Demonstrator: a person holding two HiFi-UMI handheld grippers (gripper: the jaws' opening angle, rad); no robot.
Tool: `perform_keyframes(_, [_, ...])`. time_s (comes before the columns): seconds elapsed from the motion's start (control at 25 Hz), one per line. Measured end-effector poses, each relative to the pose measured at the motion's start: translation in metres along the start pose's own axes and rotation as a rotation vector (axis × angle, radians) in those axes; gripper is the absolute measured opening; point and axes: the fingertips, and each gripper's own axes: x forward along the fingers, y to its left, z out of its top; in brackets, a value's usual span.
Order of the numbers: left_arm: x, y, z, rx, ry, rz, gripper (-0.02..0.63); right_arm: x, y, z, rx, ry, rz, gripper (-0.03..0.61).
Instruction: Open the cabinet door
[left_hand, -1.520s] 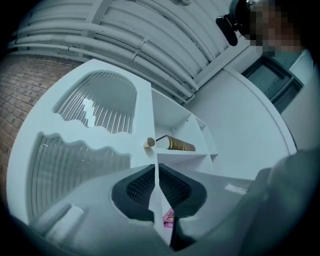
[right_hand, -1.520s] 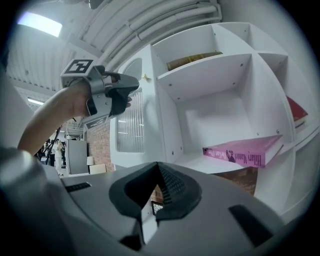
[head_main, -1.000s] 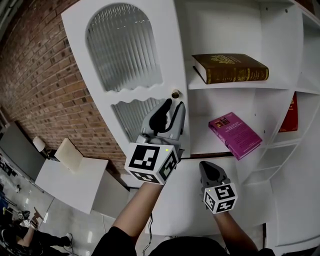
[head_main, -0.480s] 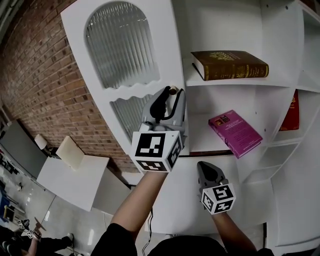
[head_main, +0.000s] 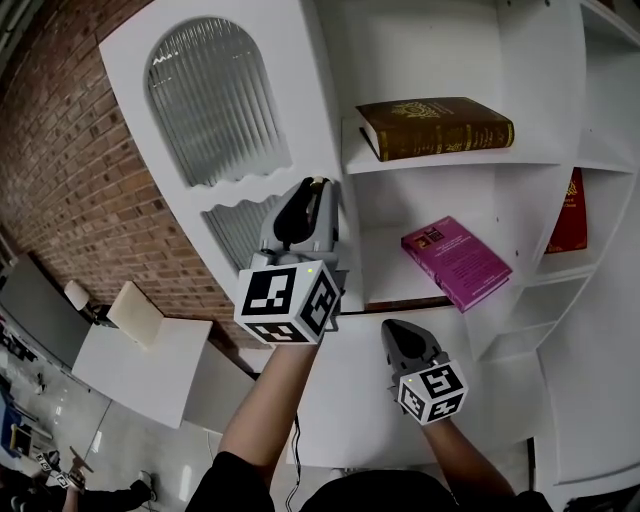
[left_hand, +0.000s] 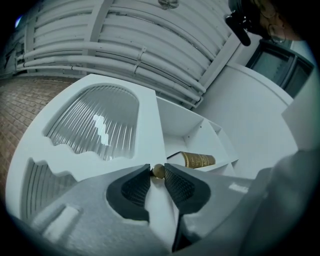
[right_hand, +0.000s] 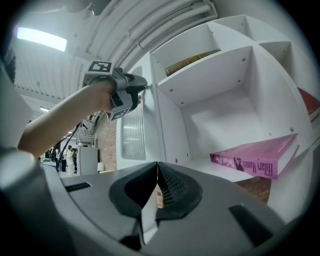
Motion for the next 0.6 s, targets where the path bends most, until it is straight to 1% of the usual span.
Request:
perform_keyframes(0.16, [-0.003,-0.001,0.003,-0.011,0.002,-0.009,0.094,0.01,0.005,-0.009,0.008,0.034,0.07,0.014])
perform_keyframes(0.28, [-0.005,-0.003,0.003,-0.018,0.006,-0.01,0.092,0.024,0.004,-0.026,0.005,0.083,0.104,0.075])
perform_keyframes(0.36, [-0.007,-0.003,0.004,-0.028,0.003,-0.014,0.092,0.034,0.002,-0.036,0.0,0.101,0.116,0.097])
perform_keyframes(0.6, [-0.01,-0.004,0.005,-0.036,0.015,-0.005,0.091,0.056,-0.004,-0.054,0.018,0.123,0.13,0.104])
